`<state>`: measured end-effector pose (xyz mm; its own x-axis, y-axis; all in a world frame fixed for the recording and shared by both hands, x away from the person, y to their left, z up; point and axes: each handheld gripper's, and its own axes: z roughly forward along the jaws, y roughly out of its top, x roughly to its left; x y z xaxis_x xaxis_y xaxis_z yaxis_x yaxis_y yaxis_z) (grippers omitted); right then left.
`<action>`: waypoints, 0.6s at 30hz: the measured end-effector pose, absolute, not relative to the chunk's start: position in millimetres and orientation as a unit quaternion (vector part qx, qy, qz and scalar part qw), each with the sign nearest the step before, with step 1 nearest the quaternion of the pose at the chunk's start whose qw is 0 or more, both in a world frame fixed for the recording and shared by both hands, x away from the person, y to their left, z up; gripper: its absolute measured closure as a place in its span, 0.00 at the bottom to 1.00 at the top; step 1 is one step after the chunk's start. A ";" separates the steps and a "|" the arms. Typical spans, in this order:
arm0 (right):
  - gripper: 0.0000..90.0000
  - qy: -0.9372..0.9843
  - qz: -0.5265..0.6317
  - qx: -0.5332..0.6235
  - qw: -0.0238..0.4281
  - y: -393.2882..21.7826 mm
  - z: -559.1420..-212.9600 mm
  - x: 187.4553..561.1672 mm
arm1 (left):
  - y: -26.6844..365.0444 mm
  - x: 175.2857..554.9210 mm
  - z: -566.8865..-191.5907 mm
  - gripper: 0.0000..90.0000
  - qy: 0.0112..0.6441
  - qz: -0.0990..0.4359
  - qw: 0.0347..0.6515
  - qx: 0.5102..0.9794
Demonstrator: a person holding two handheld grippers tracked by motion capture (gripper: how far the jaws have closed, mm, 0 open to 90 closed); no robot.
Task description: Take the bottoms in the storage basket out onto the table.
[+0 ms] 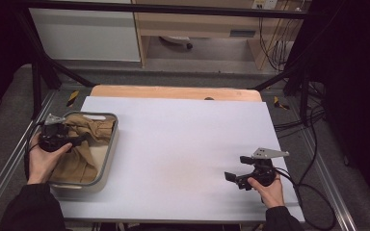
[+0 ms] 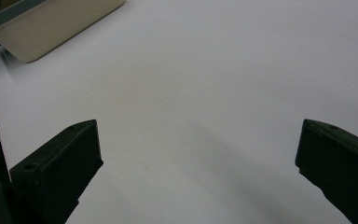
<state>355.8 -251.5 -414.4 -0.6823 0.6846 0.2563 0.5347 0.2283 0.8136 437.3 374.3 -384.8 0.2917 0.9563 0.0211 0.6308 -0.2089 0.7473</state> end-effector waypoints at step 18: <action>0.01 0.781 0.482 0.390 0.078 -251.2 -414.8 356.0 | 374.0 455.9 -403.5 0.32 0.543 0.280 0.273 0.743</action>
